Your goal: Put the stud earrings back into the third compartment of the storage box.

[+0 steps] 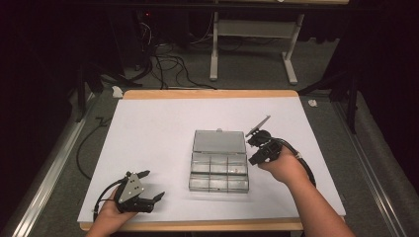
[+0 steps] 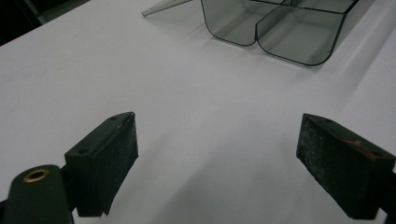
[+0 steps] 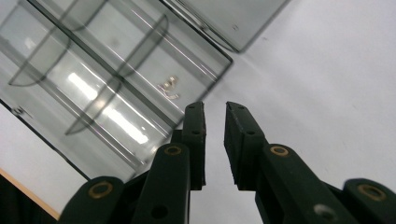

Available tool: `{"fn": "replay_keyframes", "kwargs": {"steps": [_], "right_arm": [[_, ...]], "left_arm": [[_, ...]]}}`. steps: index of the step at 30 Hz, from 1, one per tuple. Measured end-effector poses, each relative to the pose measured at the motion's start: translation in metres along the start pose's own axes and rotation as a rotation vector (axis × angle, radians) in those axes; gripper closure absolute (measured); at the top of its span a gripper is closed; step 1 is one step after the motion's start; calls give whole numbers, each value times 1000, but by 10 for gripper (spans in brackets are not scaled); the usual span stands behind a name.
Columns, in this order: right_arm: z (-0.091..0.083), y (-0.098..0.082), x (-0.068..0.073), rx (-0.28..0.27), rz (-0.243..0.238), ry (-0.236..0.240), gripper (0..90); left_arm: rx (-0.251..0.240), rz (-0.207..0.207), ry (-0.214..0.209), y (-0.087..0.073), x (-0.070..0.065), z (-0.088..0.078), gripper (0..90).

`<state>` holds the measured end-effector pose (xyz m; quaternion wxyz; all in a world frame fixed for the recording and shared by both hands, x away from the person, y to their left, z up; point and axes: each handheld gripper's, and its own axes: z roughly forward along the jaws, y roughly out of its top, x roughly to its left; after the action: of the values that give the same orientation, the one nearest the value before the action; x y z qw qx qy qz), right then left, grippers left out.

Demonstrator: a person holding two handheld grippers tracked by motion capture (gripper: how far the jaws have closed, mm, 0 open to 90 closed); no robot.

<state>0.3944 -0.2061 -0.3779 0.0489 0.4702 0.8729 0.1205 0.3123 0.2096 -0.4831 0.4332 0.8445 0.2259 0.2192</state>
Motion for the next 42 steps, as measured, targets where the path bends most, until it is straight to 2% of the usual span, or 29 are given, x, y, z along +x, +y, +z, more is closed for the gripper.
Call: {"fn": "replay_keyframes", "kwargs": {"steps": [9,16,19,20,28,30,31,32,33,35,36,37,38,39,40,42], "right_arm": [[-2,-24,-18,-9,49,-10,737],[4,-47,-32,-17,89,-28,636],[6,-52,-35,-19,97,-37,613],[7,-57,-37,-25,122,-37,597],[12,-72,-47,-56,151,-34,555],[13,-78,-48,-95,159,-36,511],[13,-78,-48,-95,159,-36,511],[14,-82,-48,-149,152,-39,476],[14,-82,-48,-149,152,-39,476],[15,-88,-47,-205,155,-42,458],[19,-94,-45,-255,164,-54,439],[19,-94,-45,-255,164,-54,439],[21,-97,-44,-279,162,-60,436],[25,-103,-42,-330,174,-60,428],[25,-103,-42,-330,174,-60,428],[31,-111,-38,-389,189,-75,416]], "left_arm": [[-7,6,5,0,-1,-1,132],[-4,3,5,0,0,0,132],[1,-3,4,0,0,0,132],[-2,1,8,0,0,0,132],[-1,1,9,0,-1,0,132],[0,-2,7,0,0,0,132],[0,-2,7,0,0,0,132],[3,-6,6,0,0,0,132],[5,-5,6,0,0,0,132],[-2,1,10,0,0,0,132],[-3,1,9,0,-1,0,132],[0,0,8,0,0,0,132],[2,-5,6,0,0,0,132],[4,-4,8,0,0,0,133],[4,-4,8,0,0,0,133],[-2,0,10,0,-1,0,133]]}}
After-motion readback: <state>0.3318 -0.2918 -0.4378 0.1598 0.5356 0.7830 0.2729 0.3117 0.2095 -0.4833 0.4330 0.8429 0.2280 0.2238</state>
